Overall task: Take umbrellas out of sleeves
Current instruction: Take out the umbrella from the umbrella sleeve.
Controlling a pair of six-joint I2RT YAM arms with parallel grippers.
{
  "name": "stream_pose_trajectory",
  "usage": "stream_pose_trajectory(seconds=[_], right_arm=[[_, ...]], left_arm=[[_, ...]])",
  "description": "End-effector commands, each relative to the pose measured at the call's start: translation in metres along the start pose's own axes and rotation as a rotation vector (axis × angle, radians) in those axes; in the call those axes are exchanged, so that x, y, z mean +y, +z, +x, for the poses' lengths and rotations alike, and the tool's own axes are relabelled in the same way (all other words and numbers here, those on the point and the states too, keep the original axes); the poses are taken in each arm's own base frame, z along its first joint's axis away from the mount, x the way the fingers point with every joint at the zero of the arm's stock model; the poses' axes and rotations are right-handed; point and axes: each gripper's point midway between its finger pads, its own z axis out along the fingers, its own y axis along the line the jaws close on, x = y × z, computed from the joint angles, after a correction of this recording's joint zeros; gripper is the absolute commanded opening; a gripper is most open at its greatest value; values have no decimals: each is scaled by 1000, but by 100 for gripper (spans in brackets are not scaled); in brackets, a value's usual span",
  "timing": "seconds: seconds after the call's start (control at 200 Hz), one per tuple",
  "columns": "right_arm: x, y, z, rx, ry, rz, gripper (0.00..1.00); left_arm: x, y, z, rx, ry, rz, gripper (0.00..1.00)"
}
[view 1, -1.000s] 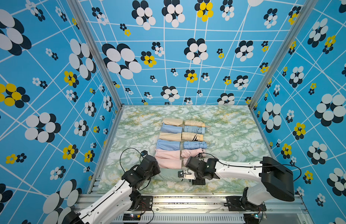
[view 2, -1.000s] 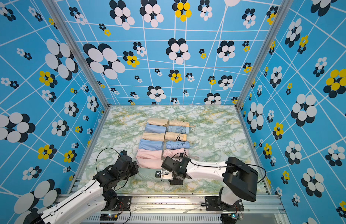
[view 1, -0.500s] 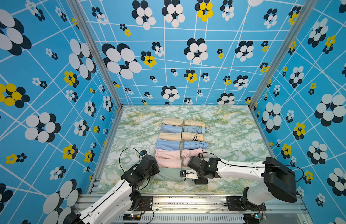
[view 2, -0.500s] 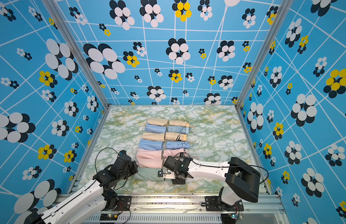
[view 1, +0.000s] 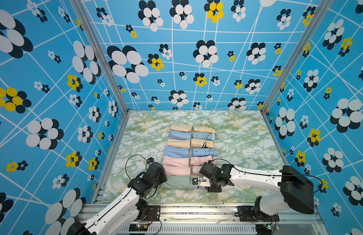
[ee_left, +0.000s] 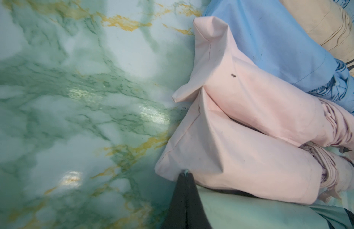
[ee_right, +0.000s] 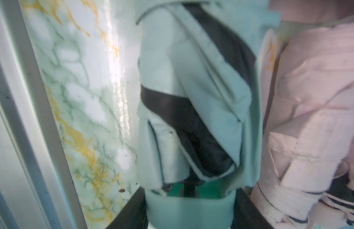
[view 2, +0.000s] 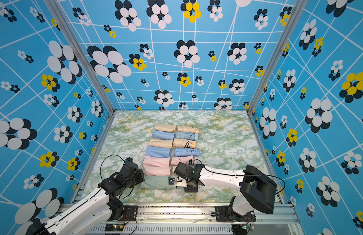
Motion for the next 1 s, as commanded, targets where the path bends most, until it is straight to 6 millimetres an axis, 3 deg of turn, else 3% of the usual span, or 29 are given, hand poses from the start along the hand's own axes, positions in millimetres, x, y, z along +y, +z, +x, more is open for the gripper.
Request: stream_pose_trajectory(seconds=[0.0, 0.995], right_arm=[[4, -3, 19, 49, -11, -9, 34], [3, -6, 30, 69, -6, -6, 33]], left_arm=[[-4, -3, -9, -25, 13, 3, 0], [-4, -3, -10, -21, 22, 2, 0]])
